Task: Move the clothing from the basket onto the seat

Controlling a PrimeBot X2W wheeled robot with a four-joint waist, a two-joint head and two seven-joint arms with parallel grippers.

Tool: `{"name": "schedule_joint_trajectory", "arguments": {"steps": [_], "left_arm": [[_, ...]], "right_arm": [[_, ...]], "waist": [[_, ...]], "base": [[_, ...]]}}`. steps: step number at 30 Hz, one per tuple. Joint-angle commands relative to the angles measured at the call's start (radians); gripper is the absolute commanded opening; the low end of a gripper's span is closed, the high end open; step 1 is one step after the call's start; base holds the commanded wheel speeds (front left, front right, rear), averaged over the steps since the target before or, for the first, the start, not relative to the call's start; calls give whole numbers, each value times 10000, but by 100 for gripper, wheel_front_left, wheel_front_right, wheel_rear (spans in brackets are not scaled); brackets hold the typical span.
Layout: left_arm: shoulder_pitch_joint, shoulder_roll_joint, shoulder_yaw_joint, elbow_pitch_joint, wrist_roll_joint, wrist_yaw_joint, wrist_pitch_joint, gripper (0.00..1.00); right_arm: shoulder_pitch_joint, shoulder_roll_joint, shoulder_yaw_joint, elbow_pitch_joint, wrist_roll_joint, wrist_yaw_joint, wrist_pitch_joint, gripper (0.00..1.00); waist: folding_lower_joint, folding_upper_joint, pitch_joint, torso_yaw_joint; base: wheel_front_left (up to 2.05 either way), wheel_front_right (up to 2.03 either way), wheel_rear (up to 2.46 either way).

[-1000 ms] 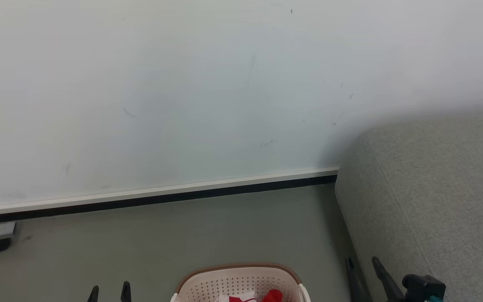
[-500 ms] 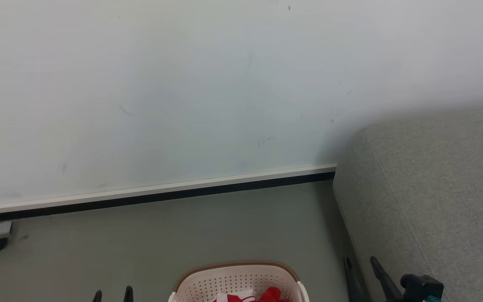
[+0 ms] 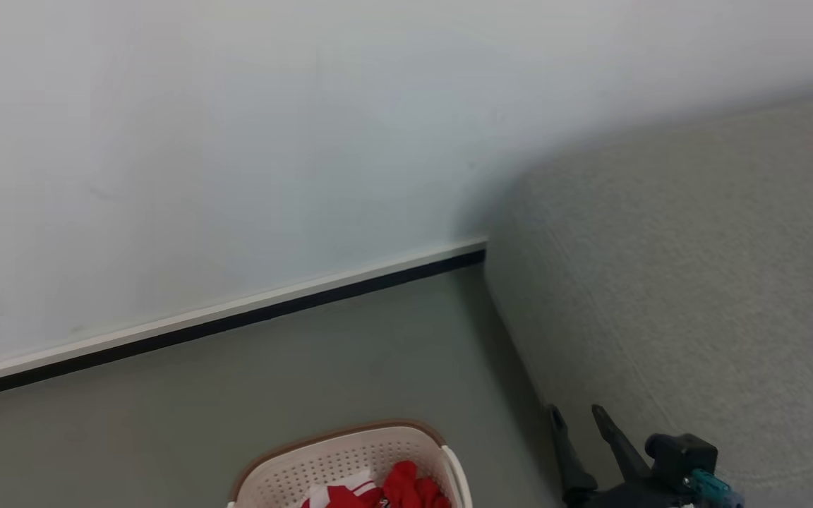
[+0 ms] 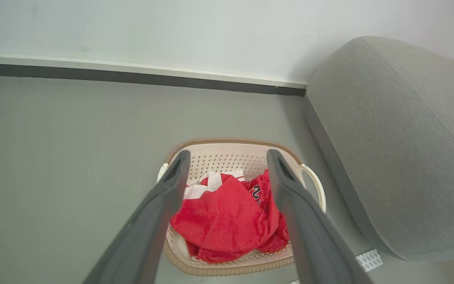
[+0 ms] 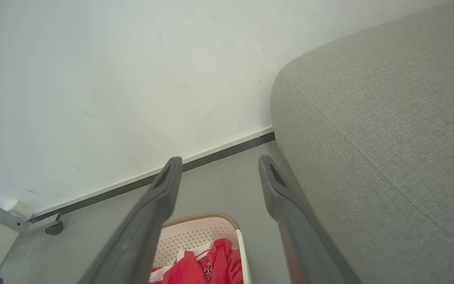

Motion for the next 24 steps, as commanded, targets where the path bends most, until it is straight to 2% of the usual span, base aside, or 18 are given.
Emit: {"name": "schedule_joint_trajectory", "arguments": {"steps": [1, 5, 7, 15, 18, 24], "left_arm": [[-302, 36, -72, 359, -51, 2, 103, 100], [-970, 37, -316, 1268, -21, -145, 314, 100], [-1154, 41, -353, 1421, -17, -137, 356, 100], [-3008, 233, -706, 2849, 268, -209, 1012, 100], [-3715, 387, -816, 3365, 316, -311, 1338, 100], [-5004, 724, -1206, 4108, 569, -810, 1976, 100]], "right_arm": [[-116, -44, 74, 4, 107, 4, -28, 100], [-311, -127, 197, 14, 231, 4, -143, 100], [-324, -128, 241, -13, 265, 4, -184, 100], [-638, -18, 429, -278, 434, 4, -532, 100], [-778, 43, 531, -375, 574, 4, -671, 100], [-852, 78, 707, -638, 1331, 4, -1006, 100]], "waist": [[0, 0, 553, -1044], [0, 0, 1008, -1825], [0, 0, 1172, -2009], [0, 0, 2977, -3083], [0, 0, 3723, -3285], [0, 0, 5150, -3497]], "base": [[0, 0, 0], [0, 0, 0], [0, 0, 0], [0, 0, 0], [0, 0, 0], [0, 0, 0]]}}
